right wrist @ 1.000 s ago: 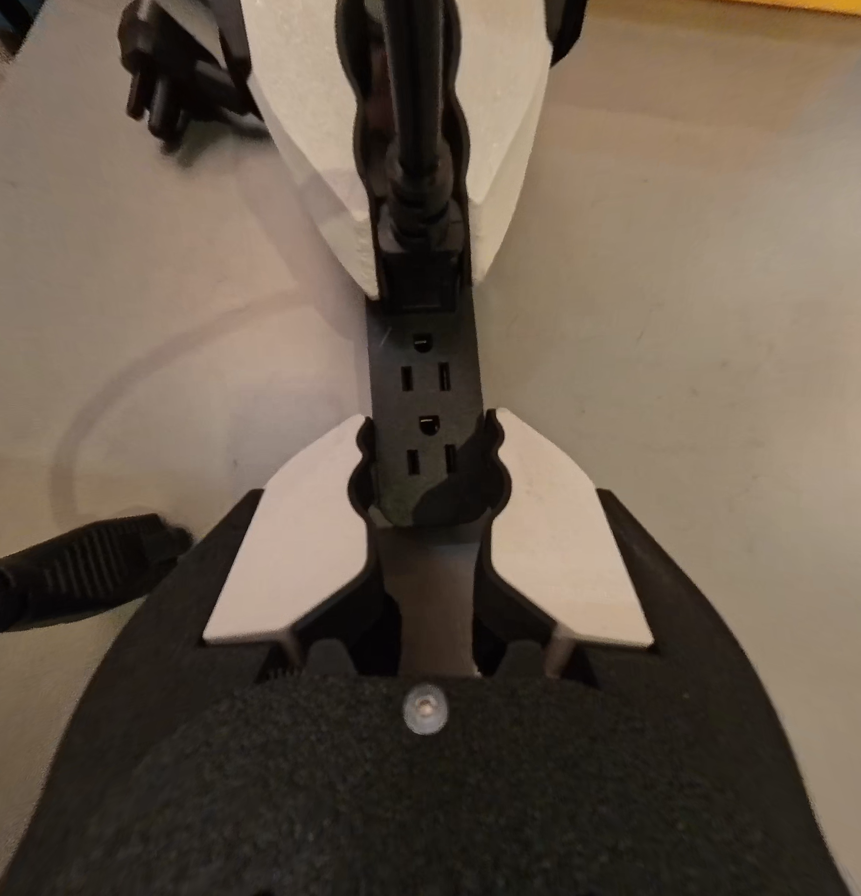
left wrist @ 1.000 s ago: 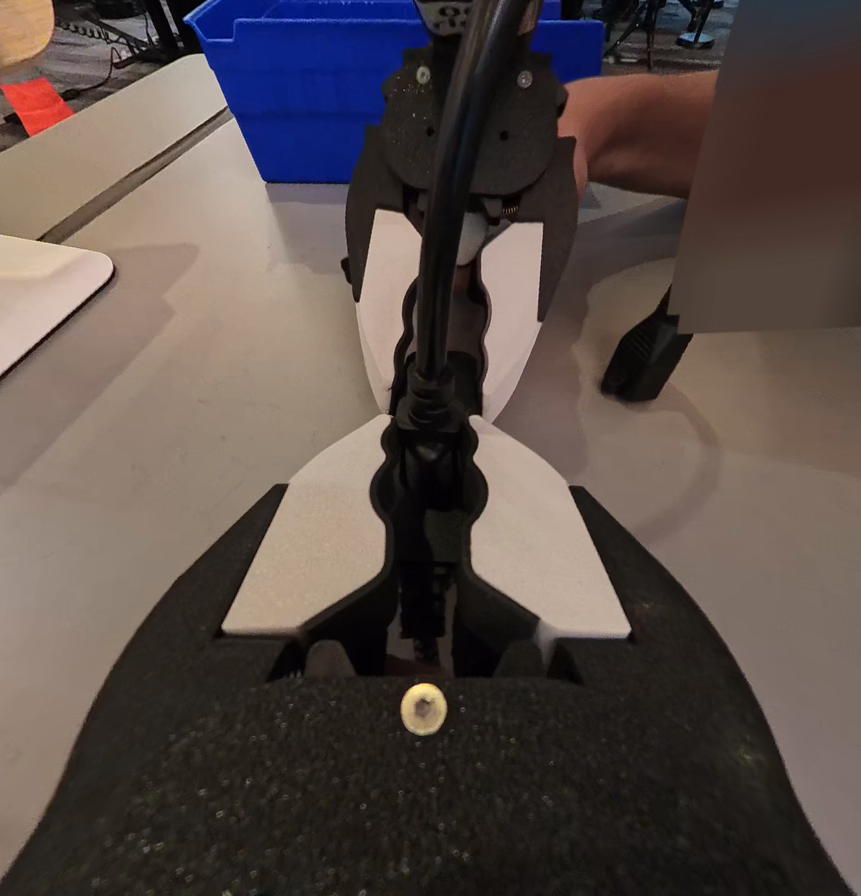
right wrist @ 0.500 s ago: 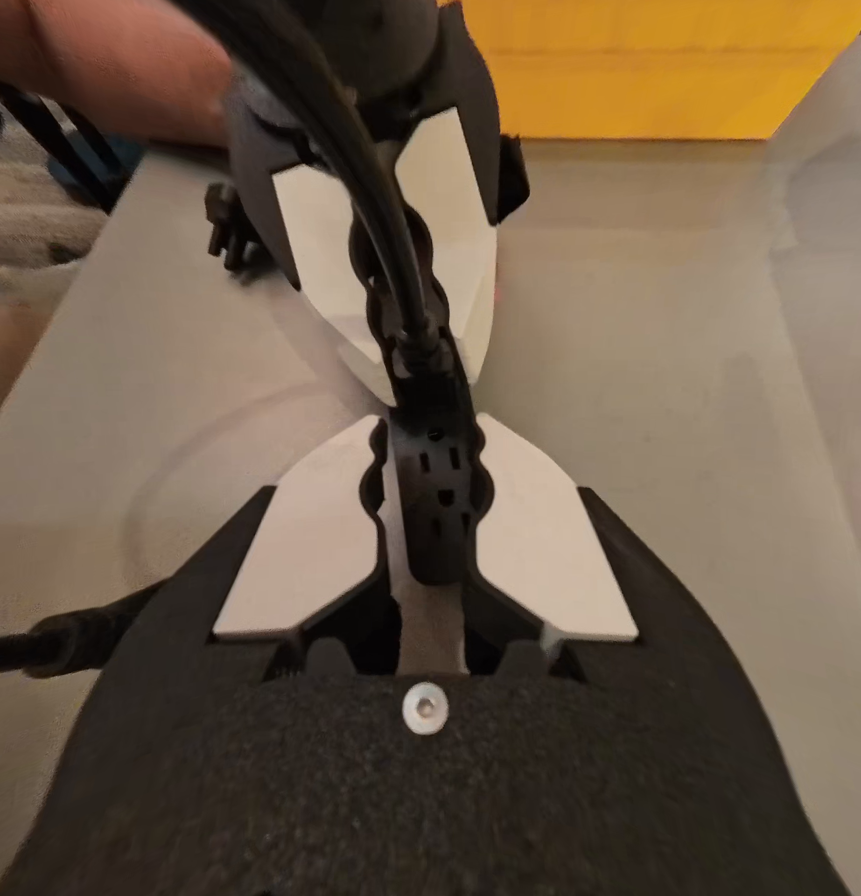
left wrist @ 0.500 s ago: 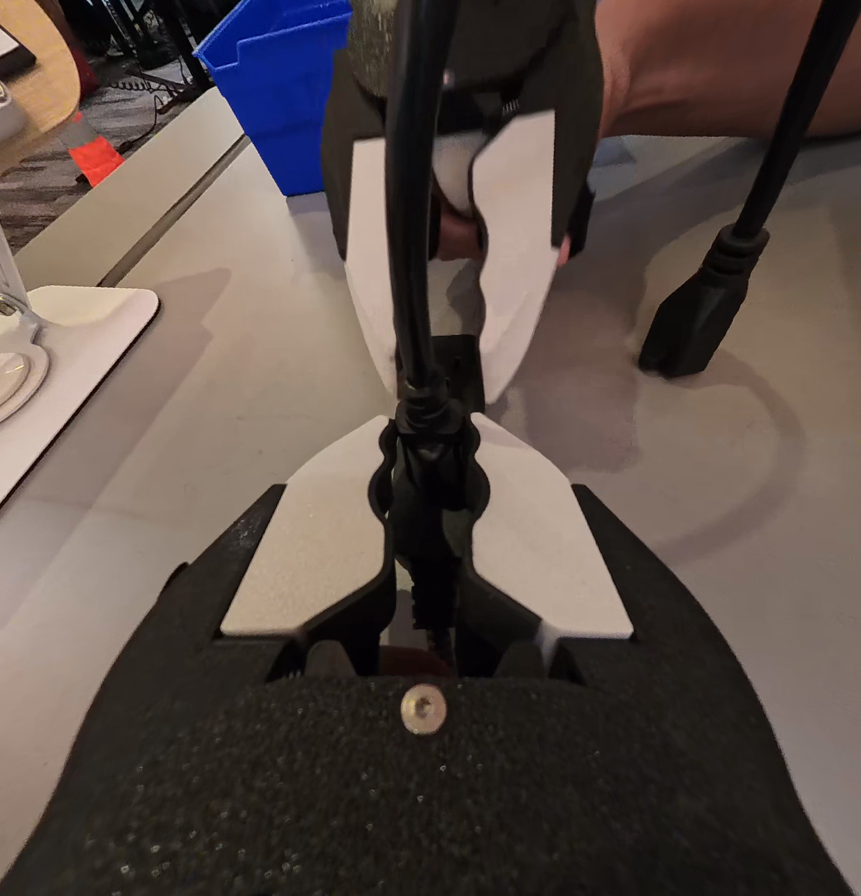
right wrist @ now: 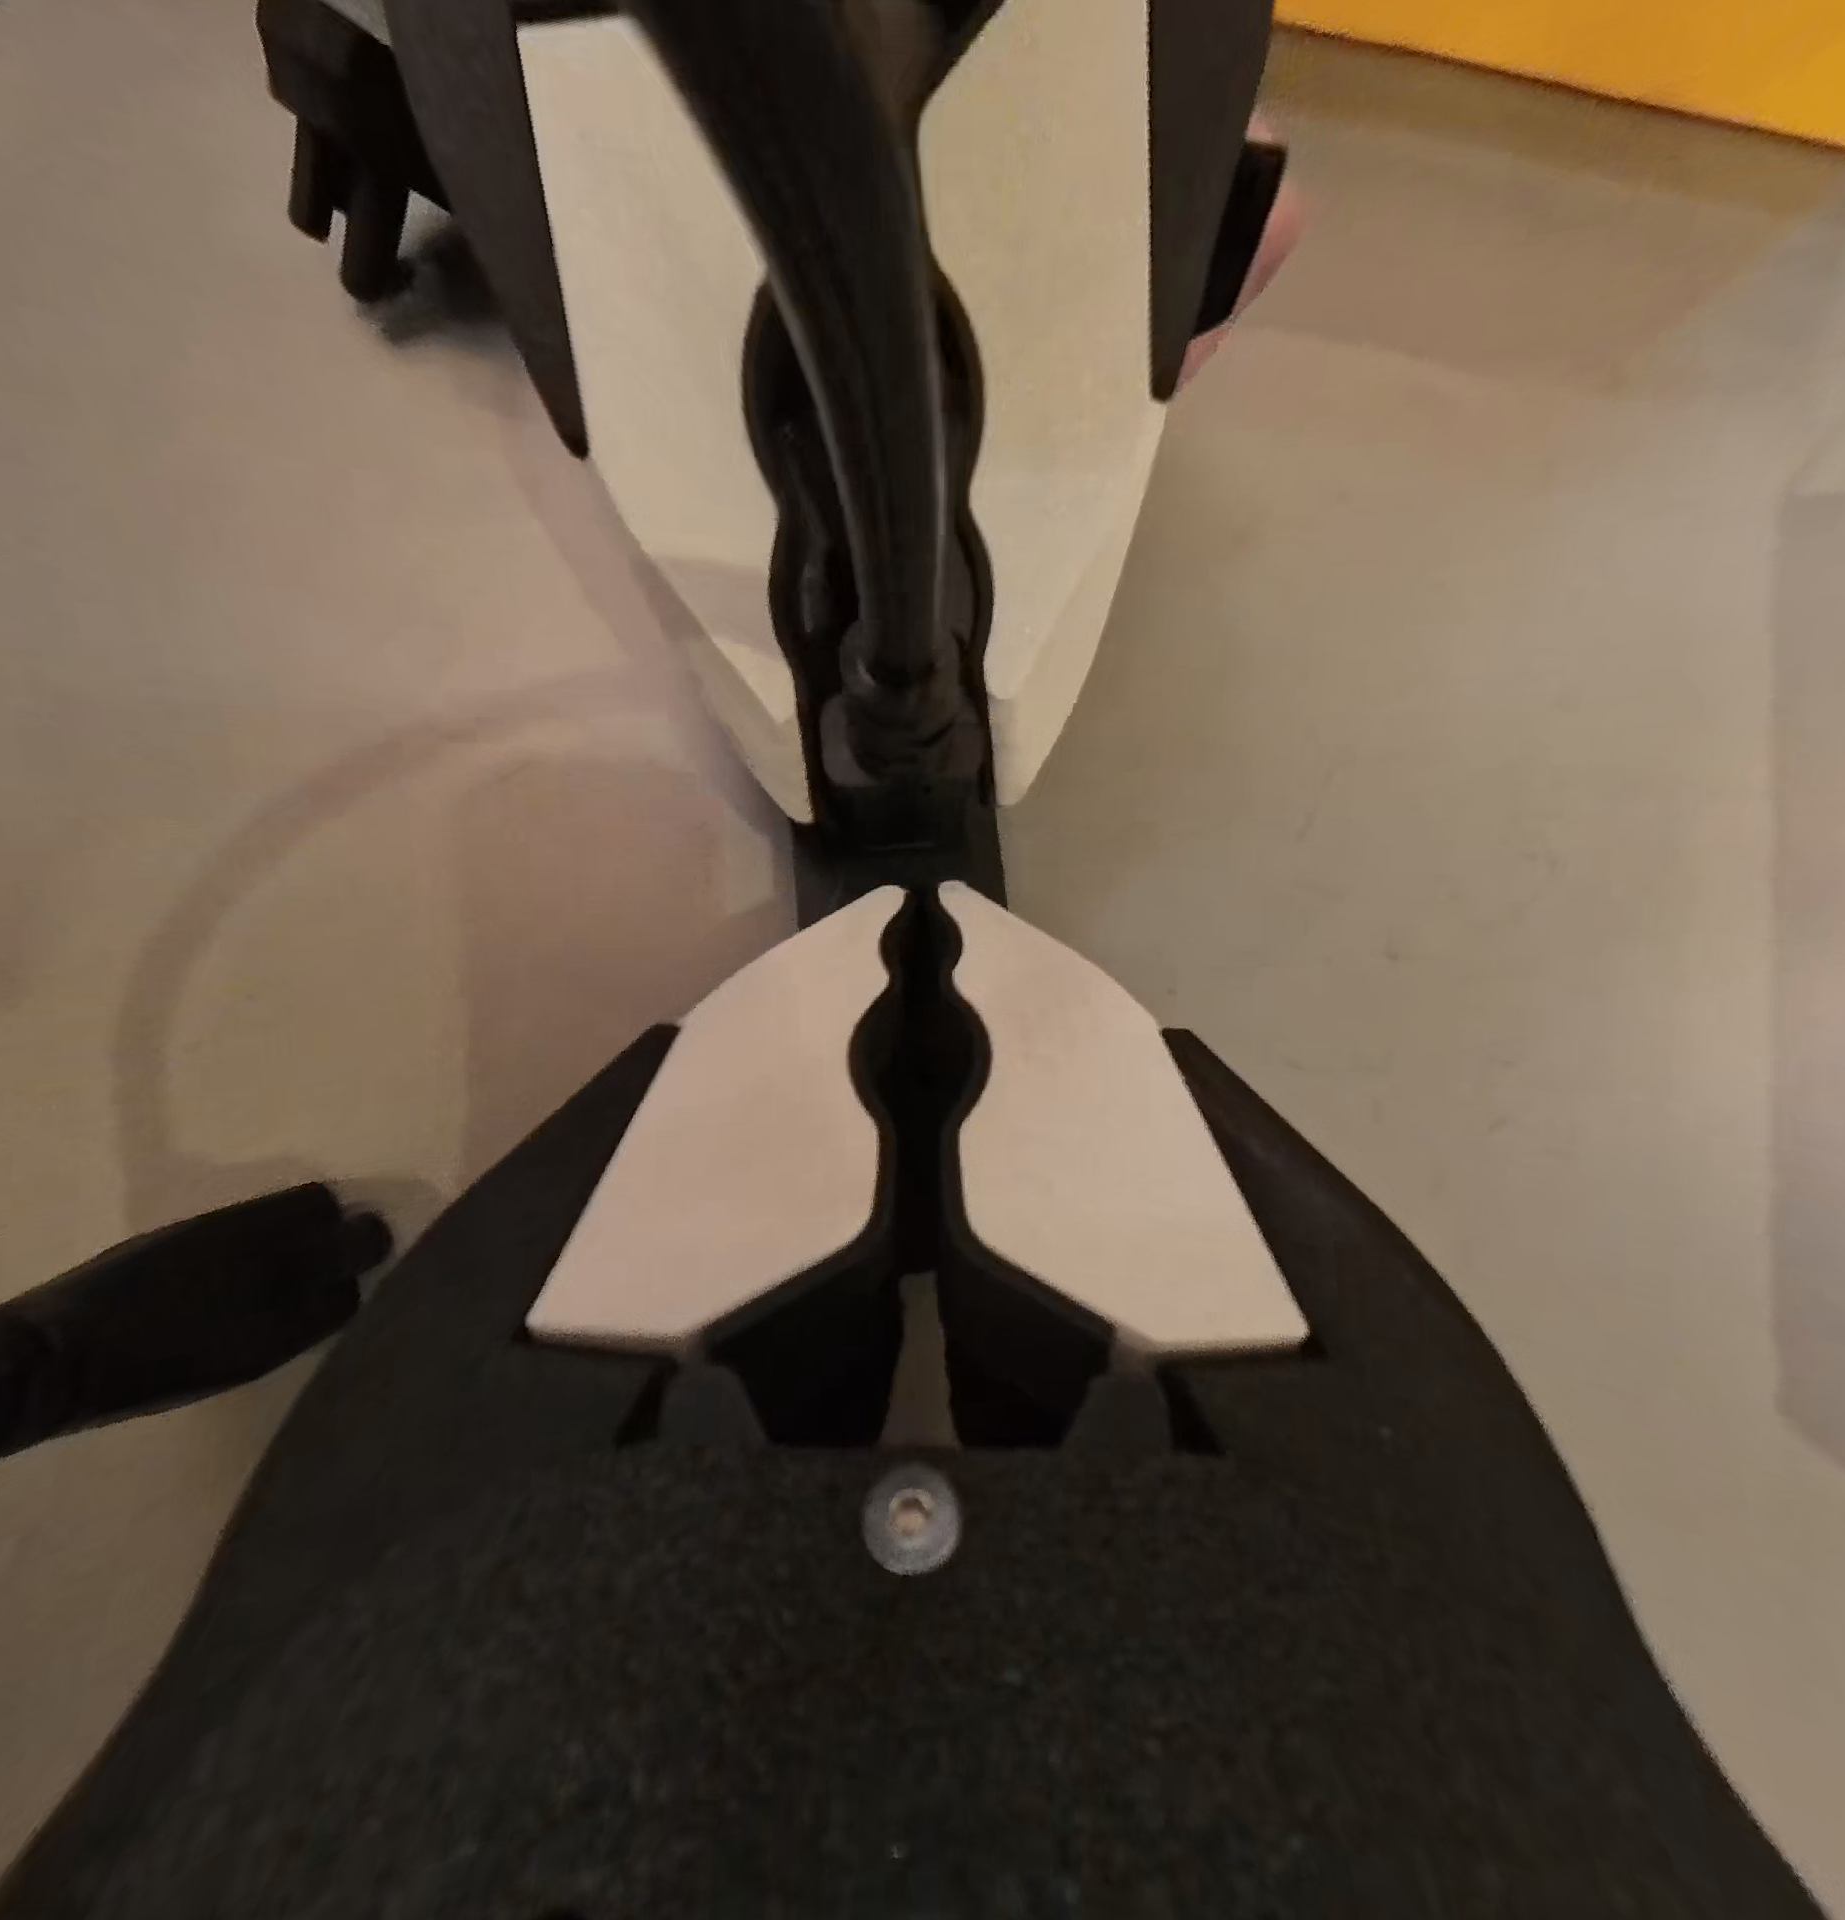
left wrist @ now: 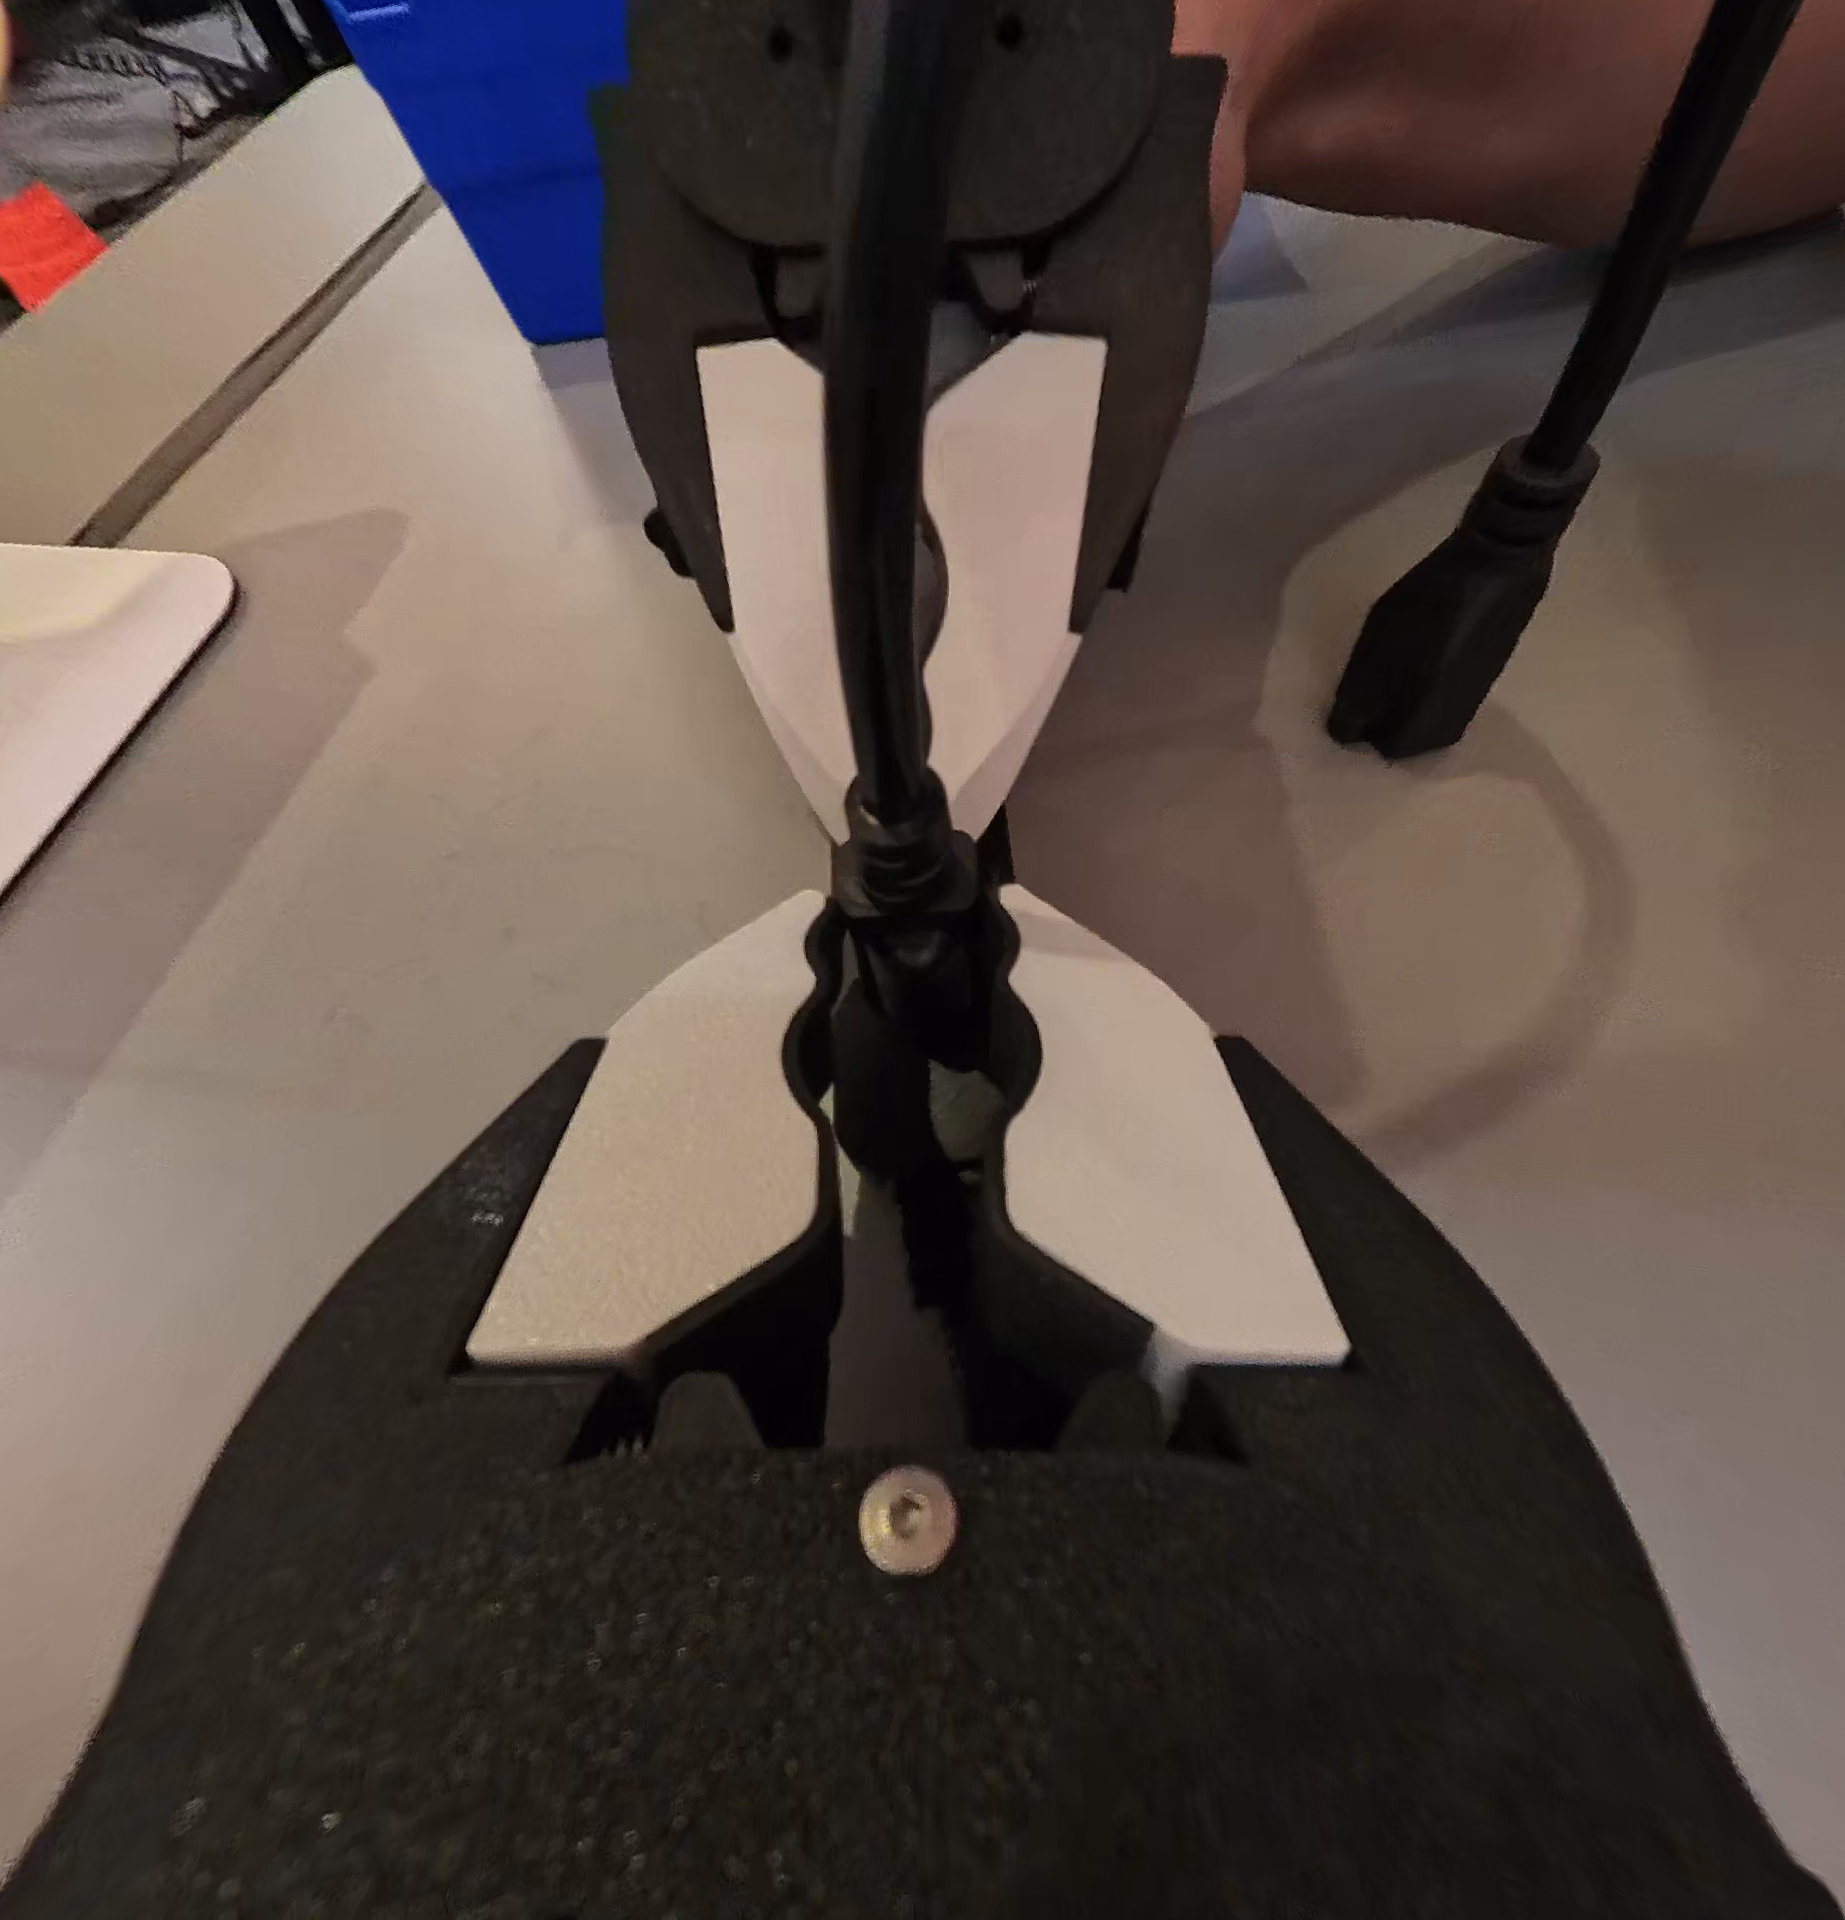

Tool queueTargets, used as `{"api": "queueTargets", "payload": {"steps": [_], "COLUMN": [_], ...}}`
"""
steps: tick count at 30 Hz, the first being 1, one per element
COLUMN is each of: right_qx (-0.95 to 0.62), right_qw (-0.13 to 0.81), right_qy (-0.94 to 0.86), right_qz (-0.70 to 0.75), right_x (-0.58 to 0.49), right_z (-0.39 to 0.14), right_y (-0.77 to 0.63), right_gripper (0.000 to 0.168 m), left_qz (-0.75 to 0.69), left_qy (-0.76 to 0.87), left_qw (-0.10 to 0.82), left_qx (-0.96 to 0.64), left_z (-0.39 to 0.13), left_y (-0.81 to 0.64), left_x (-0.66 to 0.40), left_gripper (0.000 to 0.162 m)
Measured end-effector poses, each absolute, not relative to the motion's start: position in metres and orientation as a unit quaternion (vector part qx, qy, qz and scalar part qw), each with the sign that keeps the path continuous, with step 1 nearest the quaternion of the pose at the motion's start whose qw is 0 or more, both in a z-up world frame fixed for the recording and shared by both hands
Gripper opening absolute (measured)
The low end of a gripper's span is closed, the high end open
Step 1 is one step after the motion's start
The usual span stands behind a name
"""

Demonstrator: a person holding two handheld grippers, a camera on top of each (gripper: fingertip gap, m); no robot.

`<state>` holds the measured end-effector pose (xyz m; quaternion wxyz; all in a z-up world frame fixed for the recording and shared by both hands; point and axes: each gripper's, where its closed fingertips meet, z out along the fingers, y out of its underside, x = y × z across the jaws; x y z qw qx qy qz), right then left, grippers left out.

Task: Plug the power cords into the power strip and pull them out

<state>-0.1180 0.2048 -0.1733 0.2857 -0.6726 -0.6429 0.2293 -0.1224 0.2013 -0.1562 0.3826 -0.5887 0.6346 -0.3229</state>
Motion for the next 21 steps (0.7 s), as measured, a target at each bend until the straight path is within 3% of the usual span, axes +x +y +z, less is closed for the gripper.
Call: {"api": "queueTargets", "payload": {"steps": [21], "right_qx": [-0.692], "right_qw": [0.231], "right_qy": [-0.64], "right_qz": [0.241], "right_x": [-0.1159], "right_z": [-0.1749], "right_y": [0.2031], "right_gripper": [0.002], "left_qz": [-0.337], "left_qy": [0.622], "left_qw": [0.372], "left_qx": [-0.6], "left_z": [-0.1542], "left_y": [0.2014], "left_x": [-0.1225], "left_gripper": [0.02]}}
